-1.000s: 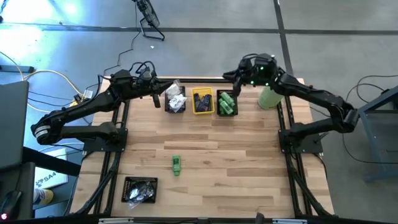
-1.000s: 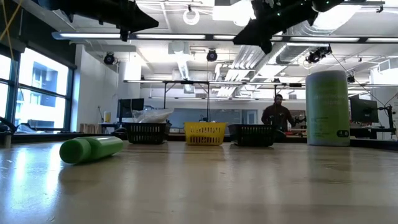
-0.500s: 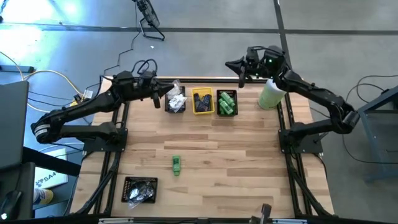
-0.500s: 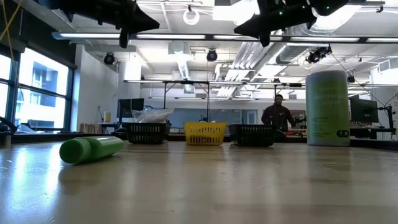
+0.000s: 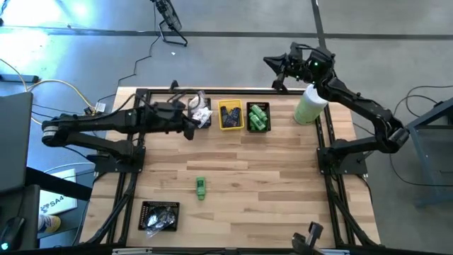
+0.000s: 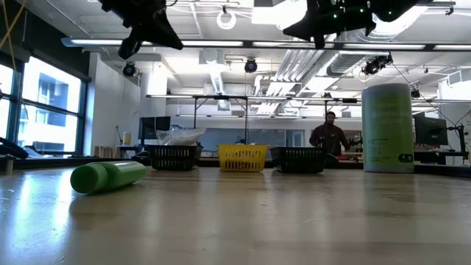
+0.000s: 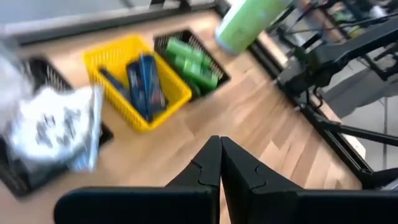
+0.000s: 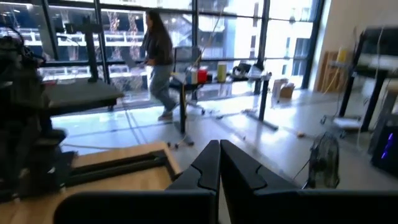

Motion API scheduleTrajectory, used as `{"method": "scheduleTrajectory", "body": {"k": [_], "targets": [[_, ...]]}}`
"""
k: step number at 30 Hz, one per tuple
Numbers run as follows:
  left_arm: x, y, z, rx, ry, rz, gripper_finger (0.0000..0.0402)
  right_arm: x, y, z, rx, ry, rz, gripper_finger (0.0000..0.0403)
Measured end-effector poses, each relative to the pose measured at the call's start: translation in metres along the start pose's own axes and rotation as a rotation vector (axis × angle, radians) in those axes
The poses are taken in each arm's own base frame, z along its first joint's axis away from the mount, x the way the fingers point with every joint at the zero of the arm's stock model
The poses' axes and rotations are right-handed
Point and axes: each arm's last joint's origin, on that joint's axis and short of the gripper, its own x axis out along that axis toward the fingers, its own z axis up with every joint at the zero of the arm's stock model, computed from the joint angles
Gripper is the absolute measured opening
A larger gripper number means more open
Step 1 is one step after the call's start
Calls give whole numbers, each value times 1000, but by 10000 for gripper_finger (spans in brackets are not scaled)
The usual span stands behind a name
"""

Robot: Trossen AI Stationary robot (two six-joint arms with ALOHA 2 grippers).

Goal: Pick & Place Travel size toiletries
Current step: Put the green shampoo bottle into the top right black bin

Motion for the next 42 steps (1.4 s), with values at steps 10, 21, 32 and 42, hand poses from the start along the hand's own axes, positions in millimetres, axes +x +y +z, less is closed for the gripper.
{"method": "scheduleTrajectory", "body": {"k": [10,21,32,42], "targets": [[18,-34,-22,-173,231,143,0,-4,-9,7,-62,-71,-34,3],[29,-82,-43,-333,491,353,0,-5,-10,9,-152,-84,-36,3],[50,-102,-85,-481,704,512,0,-5,-10,9,-216,-88,-19,3],[65,-101,-100,-436,754,511,0,-5,-10,9,-225,-84,-21,3]]}}
